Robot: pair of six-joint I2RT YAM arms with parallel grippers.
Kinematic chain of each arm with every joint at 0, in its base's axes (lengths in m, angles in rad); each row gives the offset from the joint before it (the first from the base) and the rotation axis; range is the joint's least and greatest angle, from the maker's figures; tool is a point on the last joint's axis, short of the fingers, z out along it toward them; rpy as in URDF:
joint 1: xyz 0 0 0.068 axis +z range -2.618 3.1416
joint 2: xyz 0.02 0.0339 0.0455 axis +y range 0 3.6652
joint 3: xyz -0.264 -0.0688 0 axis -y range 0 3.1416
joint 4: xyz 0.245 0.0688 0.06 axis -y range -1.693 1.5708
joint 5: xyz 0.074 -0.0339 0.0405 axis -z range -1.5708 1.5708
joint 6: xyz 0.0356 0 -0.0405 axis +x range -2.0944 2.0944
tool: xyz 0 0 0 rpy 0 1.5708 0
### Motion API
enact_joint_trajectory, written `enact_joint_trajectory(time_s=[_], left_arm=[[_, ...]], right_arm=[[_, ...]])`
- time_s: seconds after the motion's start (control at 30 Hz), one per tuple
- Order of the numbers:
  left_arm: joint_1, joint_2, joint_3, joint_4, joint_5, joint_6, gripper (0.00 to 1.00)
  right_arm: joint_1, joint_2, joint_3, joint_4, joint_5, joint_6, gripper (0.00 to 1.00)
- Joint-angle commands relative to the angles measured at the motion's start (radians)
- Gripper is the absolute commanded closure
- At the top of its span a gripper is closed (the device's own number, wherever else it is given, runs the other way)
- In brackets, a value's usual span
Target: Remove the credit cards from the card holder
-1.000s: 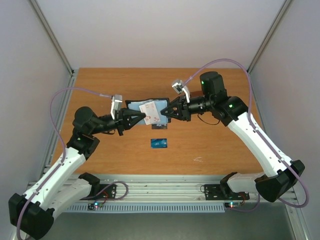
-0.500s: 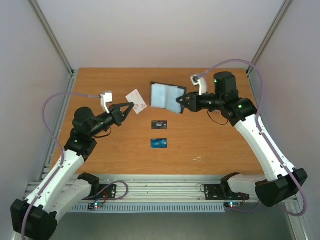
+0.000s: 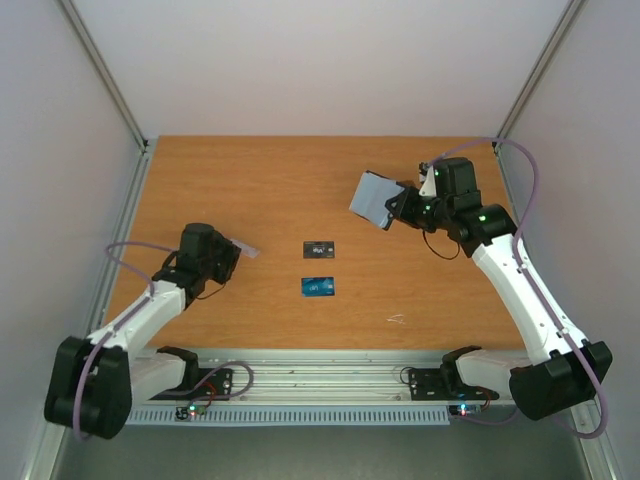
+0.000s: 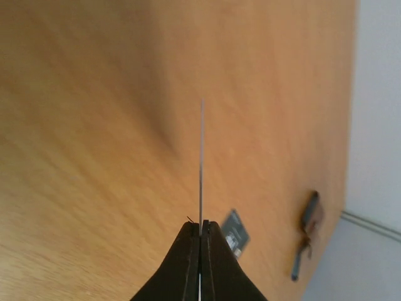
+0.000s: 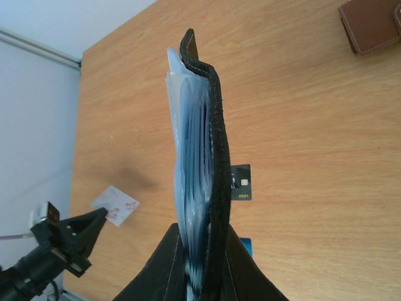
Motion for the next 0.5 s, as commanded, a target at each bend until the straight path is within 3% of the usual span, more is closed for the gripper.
enact_joint_trajectory(time_s=[0.0,0.23,0.47], left_arm=[[0.003,0.11,-0.004,0.006,-0.078,-0.196,1.0],[-0.019,0.325,0.067,0.034,-0.069,-0.366,1.0],[-0.152,0.446,0.129,0.007,-0.091,-0.547,1.0]], right_arm=[[0.002,-0.001,0.001,0.0,0.034,0.02,0.99],[0.001,0.067,0.069,-0.01,0.036,-0.035,0.99],[0.001,0.127,0.13,-0.028,0.016,-0.112,0.99]])
